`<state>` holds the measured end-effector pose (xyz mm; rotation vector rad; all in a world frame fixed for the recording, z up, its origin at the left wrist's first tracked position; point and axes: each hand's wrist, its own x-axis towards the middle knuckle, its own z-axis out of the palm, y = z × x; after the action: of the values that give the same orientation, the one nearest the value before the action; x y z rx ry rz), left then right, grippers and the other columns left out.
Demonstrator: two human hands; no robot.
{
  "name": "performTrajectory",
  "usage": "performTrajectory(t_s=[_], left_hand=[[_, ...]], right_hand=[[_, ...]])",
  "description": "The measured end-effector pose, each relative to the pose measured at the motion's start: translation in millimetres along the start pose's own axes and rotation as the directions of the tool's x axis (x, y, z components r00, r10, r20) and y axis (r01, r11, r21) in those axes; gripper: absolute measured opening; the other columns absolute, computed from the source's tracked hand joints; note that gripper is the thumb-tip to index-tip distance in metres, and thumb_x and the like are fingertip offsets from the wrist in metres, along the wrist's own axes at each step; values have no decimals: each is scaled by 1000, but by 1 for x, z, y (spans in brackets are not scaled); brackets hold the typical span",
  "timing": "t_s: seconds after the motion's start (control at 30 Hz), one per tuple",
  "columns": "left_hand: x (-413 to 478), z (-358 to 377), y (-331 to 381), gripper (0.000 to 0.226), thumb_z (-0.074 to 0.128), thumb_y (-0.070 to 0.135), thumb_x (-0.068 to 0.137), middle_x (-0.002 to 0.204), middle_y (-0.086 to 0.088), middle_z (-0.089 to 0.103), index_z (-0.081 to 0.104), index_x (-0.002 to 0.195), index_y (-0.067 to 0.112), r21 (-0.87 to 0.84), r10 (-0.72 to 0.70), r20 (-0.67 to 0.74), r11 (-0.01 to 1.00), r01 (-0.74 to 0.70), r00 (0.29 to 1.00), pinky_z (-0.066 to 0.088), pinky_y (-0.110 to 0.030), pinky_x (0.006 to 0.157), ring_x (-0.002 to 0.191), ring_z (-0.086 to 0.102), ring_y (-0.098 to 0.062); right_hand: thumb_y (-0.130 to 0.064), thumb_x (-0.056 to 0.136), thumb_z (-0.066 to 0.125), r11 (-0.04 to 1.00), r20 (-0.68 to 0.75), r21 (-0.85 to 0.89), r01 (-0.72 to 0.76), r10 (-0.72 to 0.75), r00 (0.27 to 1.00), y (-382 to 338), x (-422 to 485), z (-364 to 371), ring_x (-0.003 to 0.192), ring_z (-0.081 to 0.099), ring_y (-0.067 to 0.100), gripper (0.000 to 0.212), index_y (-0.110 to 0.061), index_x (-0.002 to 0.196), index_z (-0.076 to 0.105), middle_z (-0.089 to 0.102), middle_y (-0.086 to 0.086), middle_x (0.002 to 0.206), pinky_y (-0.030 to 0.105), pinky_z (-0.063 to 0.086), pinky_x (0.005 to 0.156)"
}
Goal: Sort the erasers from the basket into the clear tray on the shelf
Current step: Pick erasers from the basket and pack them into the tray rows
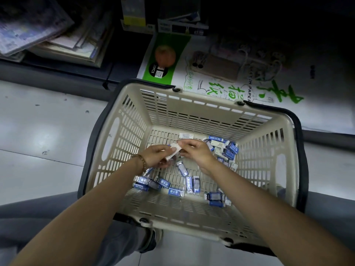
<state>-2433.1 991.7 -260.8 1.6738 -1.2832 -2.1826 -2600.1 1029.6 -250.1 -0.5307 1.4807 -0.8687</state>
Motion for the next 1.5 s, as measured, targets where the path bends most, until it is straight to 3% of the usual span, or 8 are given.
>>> performTrajectory(t_s=[0.07,0.2,0.5,0.67,0.9,1.13,1.27,1.5], left_hand=[[8,-9,-5,16,61,37,86,80,4,69,67,87,22,-6,-9,-89,1000,9,996,53,-18,54,65,64,-10],[25,-22,-19,16,58,30,90,86,-5,65,55,82,17,-120,-84,-203,991,61,975,56,-23,56,67,63,-14],[49,-21,-42,17,57,26,91,83,-11,66,51,81,14,-279,-229,-193,945,171,954,54,-22,51,61,68,-14],[40,-15,-21,21,55,30,92,94,-14,62,52,86,10,77,-151,-215,982,171,965,56,-41,80,82,64,-26],[-13,-3,70,28,43,34,97,83,1,59,55,107,10,105,-78,9,992,77,997,50,-17,50,61,51,-8],[-98,9,185,21,38,26,100,85,0,54,51,109,13,122,146,99,980,-158,984,44,-16,42,54,48,-5],[-148,15,216,27,37,26,100,80,-4,53,49,118,10,-134,214,158,972,-193,964,36,-18,36,44,44,-7],[-183,43,258,64,20,60,92,72,3,55,57,118,15,-84,293,313,956,-281,904,40,-20,49,56,43,-10]], right_hand=[[-17,89,61,997,-96,5,-79,80,992,8,9,-3,77,63,12,30,-5,117,63,66,9,108,17,56,68],[-24,91,60,932,-110,-317,-176,148,983,32,22,-2,114,55,19,47,-6,133,49,53,11,134,25,44,98],[-11,89,63,931,-230,-318,-180,108,967,54,35,31,94,58,22,30,-3,115,51,61,12,112,28,44,81],[-10,89,63,929,-173,-316,-190,141,975,39,31,14,93,61,23,34,4,119,55,62,17,115,19,51,76],[-5,87,63,856,-46,-512,-78,63,997,-37,-3,-61,36,55,-1,18,-3,102,53,57,6,73,11,46,41],[-7,80,71,822,39,-531,207,-220,975,-186,-91,-98,55,62,6,16,-8,92,61,66,0,72,18,55,57],[-17,77,73,825,154,-359,436,-408,900,-243,-155,-83,63,63,6,11,-17,86,67,69,-2,72,18,54,64],[-12,76,74,772,197,-285,569,-534,823,-272,-195,-56,57,61,10,10,-9,85,68,67,4,68,17,51,55]])
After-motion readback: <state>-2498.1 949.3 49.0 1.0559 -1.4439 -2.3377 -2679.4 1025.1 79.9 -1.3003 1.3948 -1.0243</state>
